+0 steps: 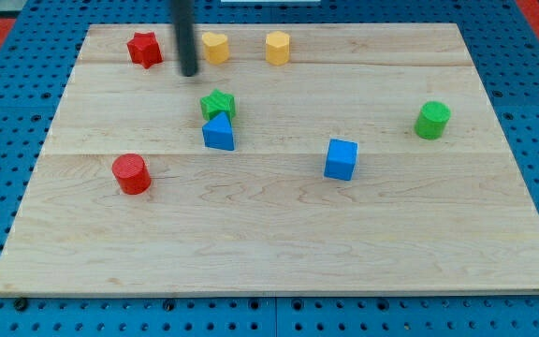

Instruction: Push the red circle closer to the yellow hexagon

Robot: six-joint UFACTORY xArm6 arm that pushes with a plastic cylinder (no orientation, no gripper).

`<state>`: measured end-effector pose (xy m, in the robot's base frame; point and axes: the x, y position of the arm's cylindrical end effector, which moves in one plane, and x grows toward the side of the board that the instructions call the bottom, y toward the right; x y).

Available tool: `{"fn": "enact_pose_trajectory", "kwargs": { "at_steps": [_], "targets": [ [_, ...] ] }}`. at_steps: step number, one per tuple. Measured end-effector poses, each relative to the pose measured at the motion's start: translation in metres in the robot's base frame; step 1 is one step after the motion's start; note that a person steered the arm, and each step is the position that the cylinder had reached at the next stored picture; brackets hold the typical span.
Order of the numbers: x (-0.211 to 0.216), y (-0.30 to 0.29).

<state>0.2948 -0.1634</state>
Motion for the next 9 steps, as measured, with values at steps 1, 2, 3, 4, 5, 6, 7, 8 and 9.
{"fn": "enact_pose_trajectory", "kwargs": {
  "at_steps": [1, 2, 3, 4, 5, 6, 7, 8, 9],
  "targets": [
    [0.067, -0.005],
    [0.155, 0.042],
    [0.205, 0.096],
    [0.199, 0.016],
    [0.153, -0.047],
    [0.171, -0.031],
    [0.198, -0.068],
    [0.174, -0.127],
    [0.123, -0.093]
  ]
}}
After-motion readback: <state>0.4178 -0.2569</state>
